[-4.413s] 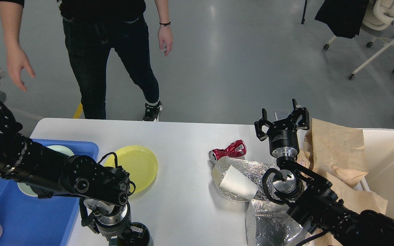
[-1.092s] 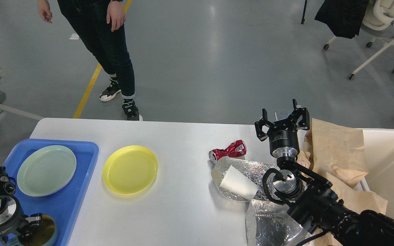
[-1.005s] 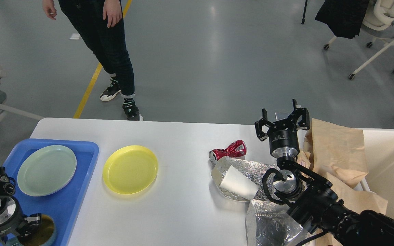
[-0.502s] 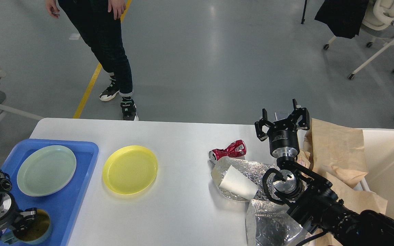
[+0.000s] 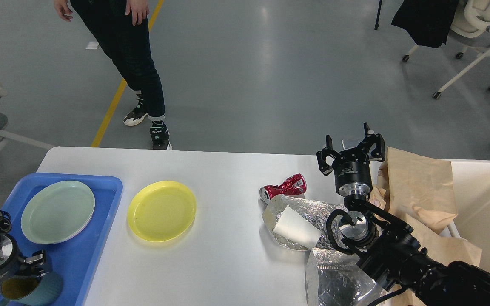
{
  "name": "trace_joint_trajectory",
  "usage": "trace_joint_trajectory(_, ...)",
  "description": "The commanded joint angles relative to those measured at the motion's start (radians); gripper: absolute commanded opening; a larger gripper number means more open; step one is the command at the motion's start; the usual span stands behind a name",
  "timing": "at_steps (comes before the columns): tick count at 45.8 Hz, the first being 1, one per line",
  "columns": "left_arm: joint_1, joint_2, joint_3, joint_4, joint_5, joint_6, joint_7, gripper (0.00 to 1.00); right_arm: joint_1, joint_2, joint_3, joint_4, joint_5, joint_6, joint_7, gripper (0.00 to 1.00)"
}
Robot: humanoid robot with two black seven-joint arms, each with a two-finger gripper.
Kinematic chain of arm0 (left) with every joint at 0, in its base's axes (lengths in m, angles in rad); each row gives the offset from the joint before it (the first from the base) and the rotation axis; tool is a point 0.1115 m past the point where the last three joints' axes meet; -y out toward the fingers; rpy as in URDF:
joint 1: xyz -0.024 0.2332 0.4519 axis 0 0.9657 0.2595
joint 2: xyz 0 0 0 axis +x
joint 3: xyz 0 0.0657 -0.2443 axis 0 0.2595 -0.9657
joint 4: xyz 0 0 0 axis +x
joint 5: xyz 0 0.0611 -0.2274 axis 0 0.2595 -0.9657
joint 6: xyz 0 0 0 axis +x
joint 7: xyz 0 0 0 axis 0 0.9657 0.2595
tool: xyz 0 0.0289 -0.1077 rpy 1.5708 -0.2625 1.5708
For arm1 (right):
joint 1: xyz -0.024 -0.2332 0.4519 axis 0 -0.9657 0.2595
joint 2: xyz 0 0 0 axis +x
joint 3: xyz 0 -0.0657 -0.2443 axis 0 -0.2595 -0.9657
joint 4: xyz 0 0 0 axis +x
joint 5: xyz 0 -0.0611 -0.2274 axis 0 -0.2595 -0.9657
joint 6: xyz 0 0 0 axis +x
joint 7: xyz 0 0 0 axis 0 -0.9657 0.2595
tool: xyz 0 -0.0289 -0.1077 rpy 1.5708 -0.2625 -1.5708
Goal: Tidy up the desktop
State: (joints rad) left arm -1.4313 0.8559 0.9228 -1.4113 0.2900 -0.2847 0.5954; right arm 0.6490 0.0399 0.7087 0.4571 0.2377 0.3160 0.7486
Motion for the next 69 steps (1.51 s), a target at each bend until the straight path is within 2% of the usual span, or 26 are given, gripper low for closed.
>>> trace_joint_trajectory(1, -0.040, 0.055, -0.062, 0.002, 0.003, -0.071, 0.009, 0.98, 0.000, 0.000, 0.000, 0.000, 0.000, 0.000, 0.000, 1.00)
trace_joint_trajectory(10, -0.239, 0.138, -0.143, 0.067, 0.003, -0.375, 0.011, 0.97, 0.000, 0.000, 0.000, 0.000, 0.000, 0.000, 0.000, 1.00)
trace_joint_trajectory(12, -0.258, 0.138, -0.171, 0.075, -0.002, -0.401, 0.009, 0.97, 0.000, 0.000, 0.000, 0.000, 0.000, 0.000, 0.000, 1.00)
trace_joint_trajectory(15, -0.264, 0.132, -0.206, 0.077, -0.031, -0.395, 0.006, 0.96, 0.000, 0.000, 0.000, 0.000, 0.000, 0.000, 0.000, 1.00)
trace_joint_trajectory(18, -0.265, 0.123, -0.211, 0.078, -0.110, -0.361, 0.004, 0.96, 0.000, 0.000, 0.000, 0.000, 0.000, 0.000, 0.000, 1.00)
trace_joint_trajectory(23, -0.253, 0.075, -0.206, 0.078, -0.230, -0.246, 0.011, 0.94, 0.000, 0.000, 0.000, 0.000, 0.000, 0.000, 0.000, 1.00)
trace_joint_trajectory(34, -0.146, -0.129, -0.190, 0.078, -0.239, 0.162, 0.014, 0.94, 0.000, 0.000, 0.000, 0.000, 0.000, 0.000, 0.000, 1.00)
trace_joint_trajectory(38, -0.118, -0.204, -0.183, 0.078, -0.238, 0.260, 0.014, 0.94, 0.000, 0.000, 0.000, 0.000, 0.002, 0.000, 0.000, 1.00)
trace_joint_trajectory(42, -0.098, -0.268, -0.185, 0.078, -0.239, 0.294, 0.012, 0.94, 0.000, 0.000, 0.000, 0.000, 0.000, 0.000, 0.000, 1.00)
trace_joint_trajectory(49, -0.060, -0.353, -0.185, 0.078, -0.239, 0.306, 0.011, 0.93, 0.000, 0.000, 0.000, 0.000, 0.000, 0.000, 0.000, 1.00)
trace_joint_trajectory(59, 0.035, -0.423, -0.196, 0.121, -0.238, 0.446, 0.000, 0.93, 0.000, 0.000, 0.000, 0.000, 0.000, 0.000, 0.000, 1.00)
trace_joint_trajectory(69, 0.077, -0.452, -0.220, 0.167, -0.241, 0.452, -0.002, 0.93, 0.001, 0.000, 0.000, 0.000, 0.000, 0.000, 0.000, 1.00)
